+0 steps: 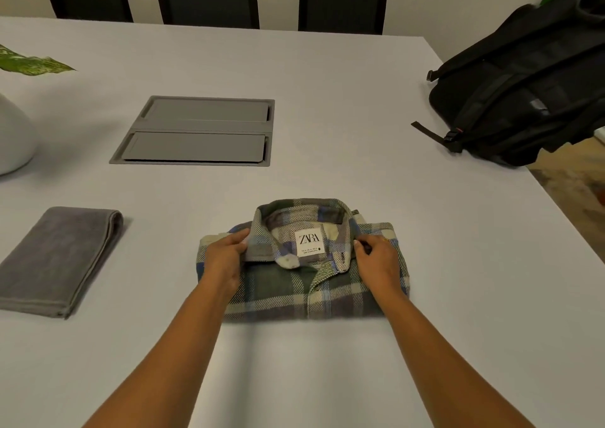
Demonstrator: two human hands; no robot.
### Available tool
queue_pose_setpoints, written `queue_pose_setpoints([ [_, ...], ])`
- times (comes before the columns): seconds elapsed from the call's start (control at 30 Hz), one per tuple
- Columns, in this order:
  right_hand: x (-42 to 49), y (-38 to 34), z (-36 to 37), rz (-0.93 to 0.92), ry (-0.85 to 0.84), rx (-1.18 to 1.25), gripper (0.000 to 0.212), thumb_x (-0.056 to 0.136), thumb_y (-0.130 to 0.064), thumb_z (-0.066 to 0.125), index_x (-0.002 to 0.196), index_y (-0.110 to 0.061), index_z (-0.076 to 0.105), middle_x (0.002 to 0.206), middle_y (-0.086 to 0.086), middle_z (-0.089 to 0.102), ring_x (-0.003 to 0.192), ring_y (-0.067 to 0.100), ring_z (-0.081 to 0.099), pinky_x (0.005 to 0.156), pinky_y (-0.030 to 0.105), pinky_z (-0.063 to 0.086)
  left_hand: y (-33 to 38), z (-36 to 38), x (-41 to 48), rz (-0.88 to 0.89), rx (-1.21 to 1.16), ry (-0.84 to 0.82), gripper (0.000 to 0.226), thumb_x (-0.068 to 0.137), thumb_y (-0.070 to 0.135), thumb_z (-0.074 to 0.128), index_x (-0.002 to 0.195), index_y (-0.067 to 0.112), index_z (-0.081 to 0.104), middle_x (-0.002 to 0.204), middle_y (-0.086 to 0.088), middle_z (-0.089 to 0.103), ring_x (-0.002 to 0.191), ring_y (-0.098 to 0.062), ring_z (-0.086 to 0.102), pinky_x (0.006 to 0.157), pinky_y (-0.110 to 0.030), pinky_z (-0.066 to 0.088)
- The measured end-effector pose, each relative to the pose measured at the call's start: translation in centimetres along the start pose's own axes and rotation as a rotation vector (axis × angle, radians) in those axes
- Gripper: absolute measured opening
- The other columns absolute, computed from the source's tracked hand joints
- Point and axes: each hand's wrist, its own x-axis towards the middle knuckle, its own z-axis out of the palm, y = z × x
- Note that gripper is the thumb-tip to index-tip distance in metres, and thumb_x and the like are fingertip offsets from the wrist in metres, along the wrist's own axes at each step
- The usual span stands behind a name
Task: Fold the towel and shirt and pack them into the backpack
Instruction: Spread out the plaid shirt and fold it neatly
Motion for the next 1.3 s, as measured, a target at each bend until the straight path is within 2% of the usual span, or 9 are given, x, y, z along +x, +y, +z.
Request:
queue_pose_setpoints([
  [0.1,0.2,0.1,0.0,-0.009,0.005,0.013,0.026,0.094,-0.019,0.052,0.114,-0.007,0.064,0.113,0.012,0.064,0.101,0.024,0.059,0.076,0.023,0.041,-0.7,-0.6,-0.7,0.383,0.57,0.234,0.034,0.092,-0.004,0.043,0.12,0.004,0.06,0.126,-0.015,0.057,0.106,-0.025,0.054,0.084,-0.026,0.046],
  [0.2,-0.2,-0.2,0.0,-0.068,0.152,-0.037,0.025,0.094,-0.019,0.051,0.113,-0.006,0.063,0.114,0.011,0.062,0.108,0.023,0.053,0.079,0.026,0.042,-1.6,0.0,-0.6,0.676,0.756,0.177,0.035,0.097,0.013,0.043,0.13,0.005,0.051,0.142,-0.012,0.043,0.134,-0.027,0.035,0.108,-0.038,0.029],
  [0.27,-0.6,-0.1,0.3,-0.154,0.195,-0.086,0.031,0.095,-0.021,0.049,0.121,-0.007,0.058,0.126,0.011,0.057,0.12,0.025,0.046,0.095,0.033,0.04,-2.7,0.5,-0.4,0.743,0.953,0.066,0.048,0.099,0.029,0.04,0.142,0.008,0.036,0.151,-0.009,0.029,0.143,-0.025,0.017,0.115,-0.038,0.015],
  [0.43,-1.2,1.1,1.3,-0.188,-0.118,-0.46,0.058,0.097,-0.043,0.012,0.147,-0.016,0.026,0.153,0.005,0.027,0.143,0.021,0.017,0.116,0.039,0.009,-5.5,0.5,0.2,0.642,1.323,-0.033,0.078,0.087,0.062,0.009,0.15,0.016,0.002,0.158,-0.002,0.006,0.145,-0.018,-0.003,0.116,-0.041,0.001],
  [0.63,-0.8,0.1,1.3,-0.076,-0.235,-0.665,0.056,0.1,-0.043,0.011,0.15,-0.015,0.012,0.157,0.002,0.013,0.146,0.022,0.003,0.115,0.049,-0.004,-5.5,0.7,0.7,0.581,1.387,-0.032,0.078,0.091,0.062,0.01,0.149,0.012,-0.005,0.158,-0.004,-0.001,0.145,-0.019,-0.006,0.116,-0.042,-0.002],
  [0.9,-1.9,0.7,1.1,-0.186,-0.223,-0.545,0.073,0.092,-0.061,0.013,0.15,-0.016,0.008,0.158,0.002,0.009,0.146,0.018,0.004,0.116,0.044,-0.003,-5.1,0.3,1.3,0.569,1.514,-0.049,0.1,0.066,0.075,-0.013,0.149,0.021,-0.005,0.157,0.002,-0.009,0.144,-0.017,-0.01,0.109,-0.057,-0.011],
  [1.03,-1.6,1.5,1.0,-0.153,-0.186,-0.519,0.07,0.093,-0.059,0.014,0.15,-0.018,0.015,0.157,0.002,0.016,0.145,0.018,0.01,0.116,0.042,0.001,-4.6,-0.3,1.5,0.57,1.466,-0.078,0.083,0.08,0.068,0.003,0.15,0.023,0.006,0.158,0.002,-0.001,0.145,-0.016,-0.004,0.11,-0.057,-0.007],
  [1.17,-0.8,2.0,0.1,-0.108,0.038,-0.298,0.046,0.099,-0.036,0.035,0.139,-0.013,0.042,0.146,0.008,0.039,0.136,0.024,0.031,0.111,0.042,0.022,-3.9,-1.3,1.5,0.622,1.263,0.249,0.05,0.098,0.037,0.035,0.143,0.018,0.03,0.153,-0.005,0.024,0.143,-0.022,0.015,0.112,-0.054,0.009],
  [1.3,0.6,2.6,-1.4,0.202,0.109,-0.174,0.044,0.095,-0.029,0.049,0.135,-0.013,0.042,0.135,0.013,0.049,0.125,0.031,0.04,0.099,0.045,0.033,-1.7,-2.9,2.3,0.302,0.889,0.441,0.052,0.09,0.025,0.053,0.138,0.016,0.036,0.139,-0.011,0.045,0.129,-0.032,0.037,0.104,-0.05,0.025],
])
